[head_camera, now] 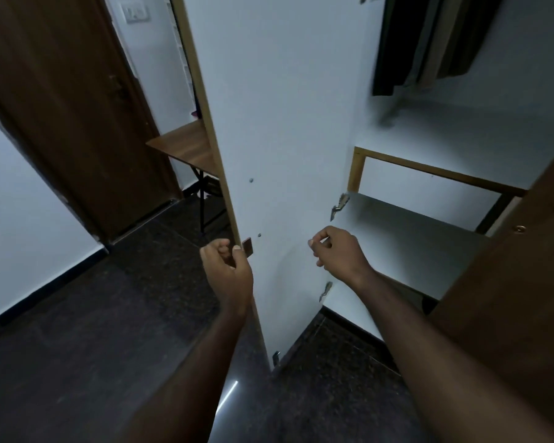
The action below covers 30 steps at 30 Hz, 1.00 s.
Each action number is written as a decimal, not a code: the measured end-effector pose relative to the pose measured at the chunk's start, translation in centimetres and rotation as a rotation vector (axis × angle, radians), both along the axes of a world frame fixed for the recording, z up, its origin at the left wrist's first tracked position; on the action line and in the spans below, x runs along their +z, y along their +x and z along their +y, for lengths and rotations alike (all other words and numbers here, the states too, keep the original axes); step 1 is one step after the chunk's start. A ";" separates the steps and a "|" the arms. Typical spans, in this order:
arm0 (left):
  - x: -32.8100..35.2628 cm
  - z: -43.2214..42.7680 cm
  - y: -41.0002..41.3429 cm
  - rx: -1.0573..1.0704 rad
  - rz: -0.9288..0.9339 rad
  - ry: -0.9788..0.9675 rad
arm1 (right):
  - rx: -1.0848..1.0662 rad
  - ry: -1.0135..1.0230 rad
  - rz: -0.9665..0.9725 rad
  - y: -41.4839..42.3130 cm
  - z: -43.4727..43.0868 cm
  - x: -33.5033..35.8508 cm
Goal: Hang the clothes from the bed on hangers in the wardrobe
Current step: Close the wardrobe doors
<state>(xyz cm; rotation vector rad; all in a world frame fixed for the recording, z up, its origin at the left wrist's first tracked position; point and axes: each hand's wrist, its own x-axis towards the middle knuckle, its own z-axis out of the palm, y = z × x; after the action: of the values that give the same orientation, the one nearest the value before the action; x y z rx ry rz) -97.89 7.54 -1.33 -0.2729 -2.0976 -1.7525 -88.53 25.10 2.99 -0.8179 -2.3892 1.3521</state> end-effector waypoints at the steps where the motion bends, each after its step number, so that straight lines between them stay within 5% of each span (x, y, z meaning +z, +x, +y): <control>1: -0.1 -0.8 -0.7 -0.022 -0.073 0.044 | -0.005 0.004 0.019 -0.4 -0.7 0.1; 6: 3.8 -0.9 -4.3 -0.374 -0.568 0.384 | -0.036 -0.020 0.101 -0.7 -2.7 1.6; 10: 6.3 0.3 -5.9 -0.510 -0.738 0.312 | -0.029 -0.037 0.139 -0.6 -3.2 3.2; 20: 5.5 1.3 -2.7 -0.729 -0.677 0.272 | -0.078 0.015 0.333 0.9 -4.8 6.8; 30: 3.0 6.2 4.4 -0.978 -0.311 -0.116 | -0.353 0.313 0.687 5.4 -3.9 11.5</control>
<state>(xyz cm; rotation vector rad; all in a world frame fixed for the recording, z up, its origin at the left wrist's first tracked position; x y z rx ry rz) -93.54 13.71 1.71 -1.3166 -2.4980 -2.2718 -83.13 21.23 14.48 -0.5339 -1.7515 0.8910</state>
